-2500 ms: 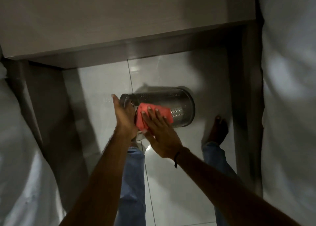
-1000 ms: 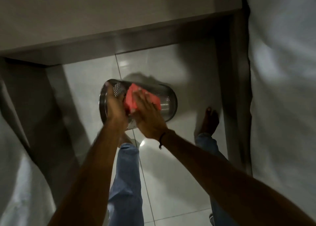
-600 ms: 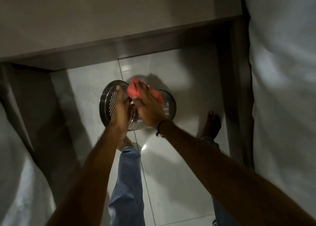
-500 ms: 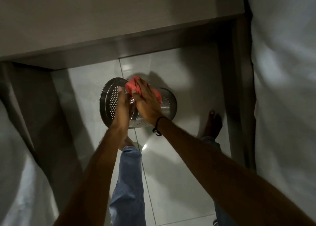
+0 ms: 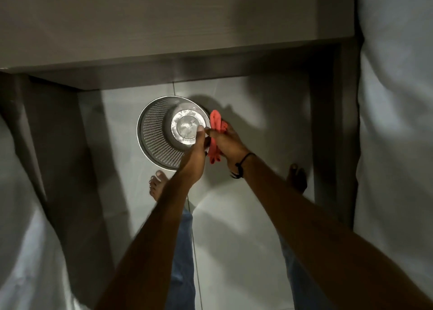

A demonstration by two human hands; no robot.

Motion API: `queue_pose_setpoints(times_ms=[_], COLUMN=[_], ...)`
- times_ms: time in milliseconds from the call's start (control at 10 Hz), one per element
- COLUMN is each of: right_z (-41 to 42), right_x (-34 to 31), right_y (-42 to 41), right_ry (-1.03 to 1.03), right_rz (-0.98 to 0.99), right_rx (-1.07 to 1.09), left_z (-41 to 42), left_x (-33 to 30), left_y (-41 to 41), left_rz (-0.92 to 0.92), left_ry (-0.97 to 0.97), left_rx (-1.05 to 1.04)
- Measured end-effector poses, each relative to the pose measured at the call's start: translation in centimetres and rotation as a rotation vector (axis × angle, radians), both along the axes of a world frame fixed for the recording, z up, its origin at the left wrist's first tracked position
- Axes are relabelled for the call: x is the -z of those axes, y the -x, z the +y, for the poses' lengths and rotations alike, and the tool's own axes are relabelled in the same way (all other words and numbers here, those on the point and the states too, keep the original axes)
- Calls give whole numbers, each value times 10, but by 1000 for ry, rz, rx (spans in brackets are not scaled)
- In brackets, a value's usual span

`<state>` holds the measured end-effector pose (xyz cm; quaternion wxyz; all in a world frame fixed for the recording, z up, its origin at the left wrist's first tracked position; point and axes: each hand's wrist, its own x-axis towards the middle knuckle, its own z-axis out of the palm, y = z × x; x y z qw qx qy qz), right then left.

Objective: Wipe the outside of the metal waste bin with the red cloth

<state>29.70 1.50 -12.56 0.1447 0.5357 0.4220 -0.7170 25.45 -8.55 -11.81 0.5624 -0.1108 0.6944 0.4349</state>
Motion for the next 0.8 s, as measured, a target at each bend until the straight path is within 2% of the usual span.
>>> queue_pose_setpoints(times_ms=[100, 200, 300, 400, 500, 600, 700, 800], right_z=[13, 39, 66, 89, 111, 134, 151, 157], right_x=[-7, -23, -46, -70, -83, -75, -56, -60], right_y=[-3, 3, 23, 61, 123, 185, 222, 232], right_ry=[-16, -33, 42, 93, -113, -305, -358, -543], right_rz=[-26, -32, 53, 238, 281, 204, 168, 102], right_rx=[83, 126, 102, 98, 71, -9, -122, -217], left_z=[1, 3, 14, 34, 61, 86, 100, 102], left_x=[6, -6, -30, -62, -84, -91, -81, -80], left_y=[13, 33, 63, 107, 163, 213, 242, 257], left_rz=[-23, 6, 65, 171, 408, 551, 650, 652], left_ry=[-18, 56, -4, -109, -88, 2, 91, 195], left_rx=[1, -32, -103, -143, -145, -106, 1, 115])
